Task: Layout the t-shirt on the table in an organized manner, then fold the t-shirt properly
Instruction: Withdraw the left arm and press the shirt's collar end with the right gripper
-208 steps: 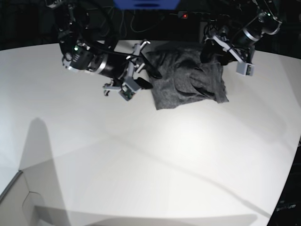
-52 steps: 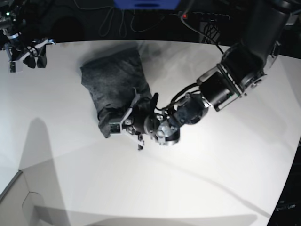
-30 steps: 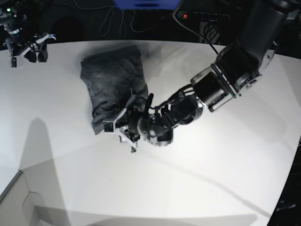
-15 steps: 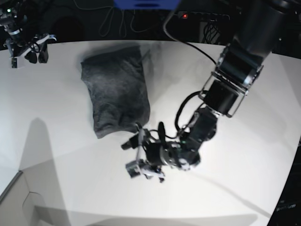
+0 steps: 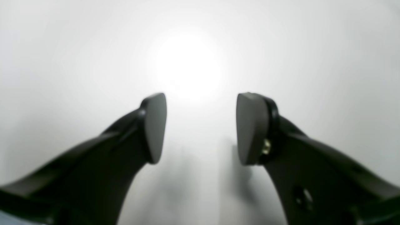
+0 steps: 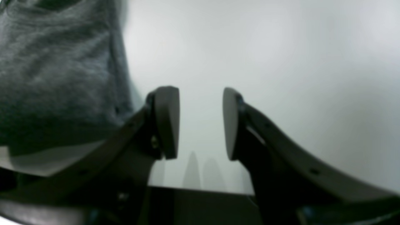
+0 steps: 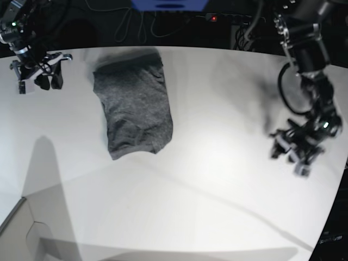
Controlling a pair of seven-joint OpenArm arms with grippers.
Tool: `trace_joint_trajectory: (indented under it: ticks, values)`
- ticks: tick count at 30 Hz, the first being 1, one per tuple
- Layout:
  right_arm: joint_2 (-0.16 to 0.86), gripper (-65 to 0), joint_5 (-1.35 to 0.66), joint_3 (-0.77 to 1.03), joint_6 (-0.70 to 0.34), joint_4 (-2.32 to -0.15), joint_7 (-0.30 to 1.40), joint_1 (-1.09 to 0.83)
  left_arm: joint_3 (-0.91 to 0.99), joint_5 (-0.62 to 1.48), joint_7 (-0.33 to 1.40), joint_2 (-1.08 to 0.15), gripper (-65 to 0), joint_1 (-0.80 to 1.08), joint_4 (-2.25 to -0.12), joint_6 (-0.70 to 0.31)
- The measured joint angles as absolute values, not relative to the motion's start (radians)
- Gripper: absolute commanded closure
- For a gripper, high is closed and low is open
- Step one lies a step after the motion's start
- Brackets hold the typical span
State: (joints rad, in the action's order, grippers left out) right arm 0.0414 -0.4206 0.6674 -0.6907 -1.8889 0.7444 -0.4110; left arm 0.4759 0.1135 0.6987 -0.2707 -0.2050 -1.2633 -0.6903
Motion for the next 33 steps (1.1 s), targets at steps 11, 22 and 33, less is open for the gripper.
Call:
trace_joint_trajectory:
  ticks: [11, 22, 33]
  values:
    - [0.047, -5.2, -0.416, 0.566, -0.691, -1.761, 0.738, -0.392, 0.96, 0.124, 0.772, -0.241, 0.0, 0.181, -1.45, -0.7]
    - [0.039, 0.0, -0.419, 0.388, -0.691, -1.741, 0.736, -0.397, 1.108, 0.122, 0.775, -0.223, -1.3, 0.275, -1.445, -0.7]
    - [0.022, 0.0, -0.416, 0.369, -0.691, -1.743, 0.736, -0.424, 1.11, 0.122, 0.774, -0.223, -1.3, 0.276, -1.446, -0.7]
